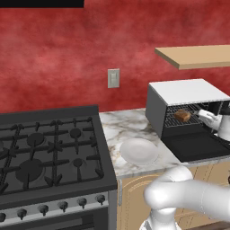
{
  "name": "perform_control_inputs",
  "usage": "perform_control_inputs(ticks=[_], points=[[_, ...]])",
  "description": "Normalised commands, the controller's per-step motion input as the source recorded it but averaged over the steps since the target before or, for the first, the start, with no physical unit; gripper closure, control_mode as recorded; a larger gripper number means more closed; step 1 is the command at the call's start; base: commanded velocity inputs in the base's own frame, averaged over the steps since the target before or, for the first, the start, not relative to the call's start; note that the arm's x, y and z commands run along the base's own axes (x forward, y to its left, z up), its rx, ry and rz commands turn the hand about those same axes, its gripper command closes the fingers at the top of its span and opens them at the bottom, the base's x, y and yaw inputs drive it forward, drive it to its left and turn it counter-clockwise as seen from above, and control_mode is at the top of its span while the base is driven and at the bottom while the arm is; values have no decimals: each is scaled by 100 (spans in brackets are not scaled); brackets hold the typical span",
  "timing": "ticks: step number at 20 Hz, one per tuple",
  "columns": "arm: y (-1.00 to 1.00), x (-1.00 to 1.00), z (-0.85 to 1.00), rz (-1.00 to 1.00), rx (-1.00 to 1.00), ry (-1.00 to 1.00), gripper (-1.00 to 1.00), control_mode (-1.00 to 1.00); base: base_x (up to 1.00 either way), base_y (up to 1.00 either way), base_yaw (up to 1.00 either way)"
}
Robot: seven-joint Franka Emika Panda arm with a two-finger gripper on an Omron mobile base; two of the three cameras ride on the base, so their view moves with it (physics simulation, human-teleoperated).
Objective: Open the toaster oven door. Place the bread on the bottom rack in the toaster oven and place the chicken drumstick on the top rack.
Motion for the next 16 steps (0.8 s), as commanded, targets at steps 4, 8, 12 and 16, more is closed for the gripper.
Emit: perform_control_inputs(ticks=[4,8,12,16], points=[[25,1,0,-24,-2,0,-100,-100,0,0,0],[19,18,0,-16,-1,3,-100,-100,0,0,0],[0,32,0,0,0,3,-100,-100,0,0,0],[4,23,-2,0,0,1,-100,-100,0,0,0]])
